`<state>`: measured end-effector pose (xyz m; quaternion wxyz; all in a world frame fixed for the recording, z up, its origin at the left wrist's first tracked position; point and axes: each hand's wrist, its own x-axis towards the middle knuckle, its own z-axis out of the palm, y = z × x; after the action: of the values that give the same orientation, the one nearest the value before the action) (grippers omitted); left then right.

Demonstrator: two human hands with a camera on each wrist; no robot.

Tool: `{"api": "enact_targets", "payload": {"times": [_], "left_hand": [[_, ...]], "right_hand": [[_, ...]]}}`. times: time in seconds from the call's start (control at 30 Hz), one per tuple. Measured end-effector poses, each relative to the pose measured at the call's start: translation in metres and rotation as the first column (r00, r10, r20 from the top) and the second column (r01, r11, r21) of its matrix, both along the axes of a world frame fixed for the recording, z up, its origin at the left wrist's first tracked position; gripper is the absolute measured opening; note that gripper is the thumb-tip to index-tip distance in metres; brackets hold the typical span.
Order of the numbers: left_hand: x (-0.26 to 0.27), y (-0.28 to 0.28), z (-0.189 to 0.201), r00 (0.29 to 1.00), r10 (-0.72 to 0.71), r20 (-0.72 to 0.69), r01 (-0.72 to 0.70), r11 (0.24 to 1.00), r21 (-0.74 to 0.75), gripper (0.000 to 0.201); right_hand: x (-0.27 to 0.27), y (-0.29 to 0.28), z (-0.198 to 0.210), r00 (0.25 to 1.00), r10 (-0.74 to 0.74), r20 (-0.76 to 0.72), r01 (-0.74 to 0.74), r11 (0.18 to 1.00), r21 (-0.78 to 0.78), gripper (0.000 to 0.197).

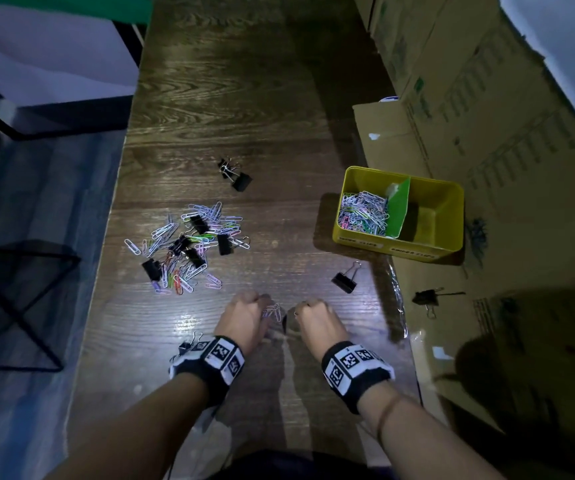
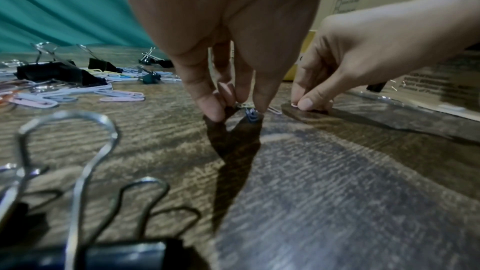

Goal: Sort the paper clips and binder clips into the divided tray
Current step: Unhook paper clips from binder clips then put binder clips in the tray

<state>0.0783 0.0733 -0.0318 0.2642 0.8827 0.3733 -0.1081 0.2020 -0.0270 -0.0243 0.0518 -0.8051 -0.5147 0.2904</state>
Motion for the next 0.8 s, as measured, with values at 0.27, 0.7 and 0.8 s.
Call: {"api": "enact_targets", "payload": {"times": [0.27, 0.7, 0.8], "left_hand": [[0.005, -0.004, -0.001, 0.999, 0.005, -0.052, -0.006, 1.0, -0.017, 0.02], [0.017, -0.01, -0.004, 0.964, 0.171, -0.202, -0.181, 0.983, -0.036, 0.027], [0.016, -0.008, -0.002, 0.956, 0.188, -0.224, -0.199, 0.98, -0.026, 0.027]], "right_hand": [[-0.023, 0.011, 0.003, 0.993, -0.095, -0.074, 0.098, 0.995, 0.026, 0.021], [-0.033, 0.015, -0.01, 0.982, -0.176, -0.074, 0.179, 0.983, 0.033, 0.036], [-0.033, 0.017, -0.009, 0.985, -0.159, -0.063, 0.161, 0.987, 0.022, 0.028]]}}
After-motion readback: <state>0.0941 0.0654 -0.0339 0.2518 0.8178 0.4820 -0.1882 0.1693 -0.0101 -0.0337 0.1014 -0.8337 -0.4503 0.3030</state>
